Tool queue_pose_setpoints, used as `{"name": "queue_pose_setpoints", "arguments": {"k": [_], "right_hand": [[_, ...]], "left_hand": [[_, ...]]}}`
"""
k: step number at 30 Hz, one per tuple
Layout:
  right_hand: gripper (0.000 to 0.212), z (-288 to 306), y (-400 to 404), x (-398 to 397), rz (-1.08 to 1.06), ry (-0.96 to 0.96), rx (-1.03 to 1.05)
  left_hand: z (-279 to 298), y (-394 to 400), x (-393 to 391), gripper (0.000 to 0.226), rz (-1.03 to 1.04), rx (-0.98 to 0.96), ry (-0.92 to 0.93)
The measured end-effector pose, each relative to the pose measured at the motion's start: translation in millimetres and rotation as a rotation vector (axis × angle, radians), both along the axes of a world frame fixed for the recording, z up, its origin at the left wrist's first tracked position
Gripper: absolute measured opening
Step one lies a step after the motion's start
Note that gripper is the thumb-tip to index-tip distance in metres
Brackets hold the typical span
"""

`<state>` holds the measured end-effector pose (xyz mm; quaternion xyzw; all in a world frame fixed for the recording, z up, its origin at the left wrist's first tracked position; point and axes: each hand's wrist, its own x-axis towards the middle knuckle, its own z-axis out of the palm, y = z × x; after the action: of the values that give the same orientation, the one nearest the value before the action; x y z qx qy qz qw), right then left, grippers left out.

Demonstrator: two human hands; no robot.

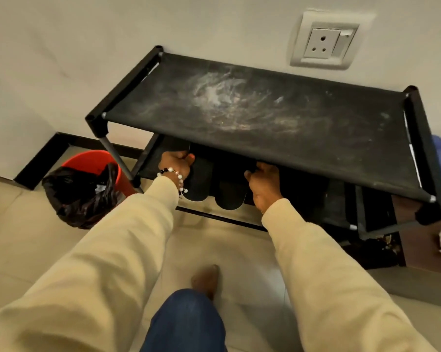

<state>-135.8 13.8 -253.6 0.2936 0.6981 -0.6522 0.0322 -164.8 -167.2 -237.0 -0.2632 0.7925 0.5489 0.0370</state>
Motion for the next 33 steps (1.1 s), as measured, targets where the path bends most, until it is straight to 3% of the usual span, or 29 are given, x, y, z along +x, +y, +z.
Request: {"name": "queue_pose_setpoints", "arguments": {"k": [8, 18, 20, 25, 33], "right_hand": [[0.034, -0.5, -4.5, -7.7, -0.079, -0.001, 0.148], [0.033, 20.1, -2.1, 21.0, 0.107, 0.042, 0.423], [0.030, 32.4, -0.2, 40.3, 0.115, 0.048, 0.368], [0.015, 50.9, 13.4, 97.9, 0.064, 0.046, 0.123], [0.024, 72.5, 98.0, 182.5, -0.130, 0.027, 0.181]], "left_hand": [[-14.8, -4.0, -15.2, 0.034, -0.016, -0.053, -0.011], [8.2, 9.1, 11.8, 0.032, 0.010, -0.270, 0.079], [21.0, 13.6, 24.8, 0.028, 0.003, -0.320, 0.119], [45.9, 40.2, 68.1, 0.026, -0.064, -0.176, 0.168], [64.8, 127.0, 151.3, 0.019, -0.298, 0.060, 0.092]]}}
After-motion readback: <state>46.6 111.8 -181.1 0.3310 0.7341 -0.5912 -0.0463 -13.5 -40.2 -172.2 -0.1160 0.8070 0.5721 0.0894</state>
